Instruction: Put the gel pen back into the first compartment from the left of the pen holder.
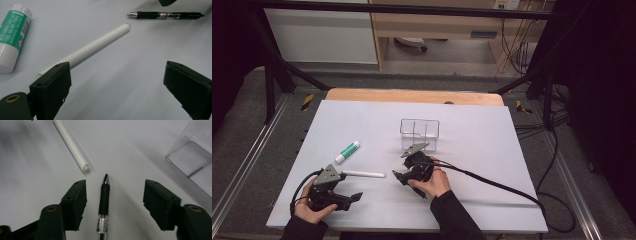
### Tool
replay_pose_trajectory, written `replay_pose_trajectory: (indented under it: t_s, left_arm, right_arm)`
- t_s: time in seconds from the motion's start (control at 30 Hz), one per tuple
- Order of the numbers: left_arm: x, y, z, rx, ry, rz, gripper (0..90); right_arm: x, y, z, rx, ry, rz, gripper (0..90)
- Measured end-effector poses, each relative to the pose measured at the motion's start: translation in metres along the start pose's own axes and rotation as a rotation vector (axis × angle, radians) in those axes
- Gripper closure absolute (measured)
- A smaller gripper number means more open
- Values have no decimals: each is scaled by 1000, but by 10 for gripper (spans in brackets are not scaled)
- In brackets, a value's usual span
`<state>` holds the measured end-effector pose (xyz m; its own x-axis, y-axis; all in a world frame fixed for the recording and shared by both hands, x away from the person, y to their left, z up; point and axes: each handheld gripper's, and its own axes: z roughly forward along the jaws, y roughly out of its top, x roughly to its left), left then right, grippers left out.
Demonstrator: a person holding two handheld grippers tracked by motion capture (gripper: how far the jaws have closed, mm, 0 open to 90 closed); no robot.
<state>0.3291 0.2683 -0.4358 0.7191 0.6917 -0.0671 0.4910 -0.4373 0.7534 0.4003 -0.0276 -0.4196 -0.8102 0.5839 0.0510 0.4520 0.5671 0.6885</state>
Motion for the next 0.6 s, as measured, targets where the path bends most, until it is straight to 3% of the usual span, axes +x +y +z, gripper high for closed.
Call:
replay_pose_trajectory:
  t_s: [0.27, 0.6]
  left_arm:
    - [1, -2, 3, 14, 0, -2, 74]
    - [1, -3, 5, 22, 1, -1, 74]
  right_arm:
    - [3, -1, 14, 35, 20, 5, 550]
    - [6, -3, 26, 77, 18, -11, 698]
